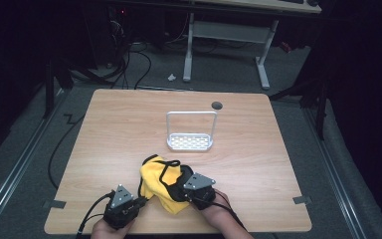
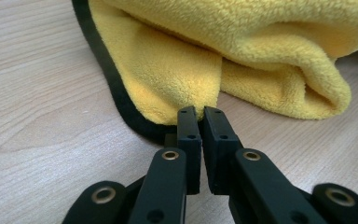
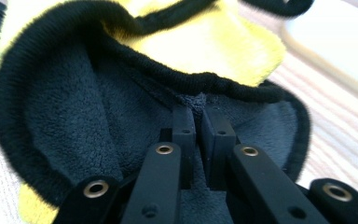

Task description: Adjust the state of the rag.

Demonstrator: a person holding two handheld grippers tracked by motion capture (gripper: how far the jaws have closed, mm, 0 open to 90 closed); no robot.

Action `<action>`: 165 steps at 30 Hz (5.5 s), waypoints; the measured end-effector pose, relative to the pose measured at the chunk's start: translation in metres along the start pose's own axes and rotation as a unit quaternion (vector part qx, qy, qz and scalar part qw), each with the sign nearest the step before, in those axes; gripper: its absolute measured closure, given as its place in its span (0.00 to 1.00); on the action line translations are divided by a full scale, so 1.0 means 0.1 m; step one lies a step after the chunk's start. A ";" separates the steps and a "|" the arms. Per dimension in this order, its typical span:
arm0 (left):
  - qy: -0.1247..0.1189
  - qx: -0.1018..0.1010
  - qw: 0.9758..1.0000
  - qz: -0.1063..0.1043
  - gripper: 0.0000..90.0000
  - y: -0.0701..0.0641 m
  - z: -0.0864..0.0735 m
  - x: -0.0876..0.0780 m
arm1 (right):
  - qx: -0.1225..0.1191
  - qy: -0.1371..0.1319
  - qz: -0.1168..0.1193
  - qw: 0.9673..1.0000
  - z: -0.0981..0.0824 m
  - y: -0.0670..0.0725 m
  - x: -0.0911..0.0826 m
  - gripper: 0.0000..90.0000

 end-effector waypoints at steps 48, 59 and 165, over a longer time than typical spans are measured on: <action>-0.088 -0.065 0.994 0.007 0.92 0.62 0.41 -0.12 | 0.143 -0.035 -0.262 0.954 -0.63 -1.03 -1.34 0.76; -0.074 -0.102 0.992 -0.033 0.52 0.59 0.45 0.11 | 0.139 -0.058 -0.277 0.949 -0.55 -0.89 -1.61 0.66; -0.057 -0.153 0.983 0.078 0.92 1.26 0.16 -0.13 | 0.093 -0.027 -0.117 0.988 -0.26 -0.20 -0.90 0.68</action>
Point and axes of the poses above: each handheld gripper's, and its own axes: x roughly forward along the jaws, z roughly out of its top, y roughly to its left, the point moved 4 cm from there along x, roughly forward along the jaws, and after that the axes turned 7 degrees about -y, right-handed, at the moved point
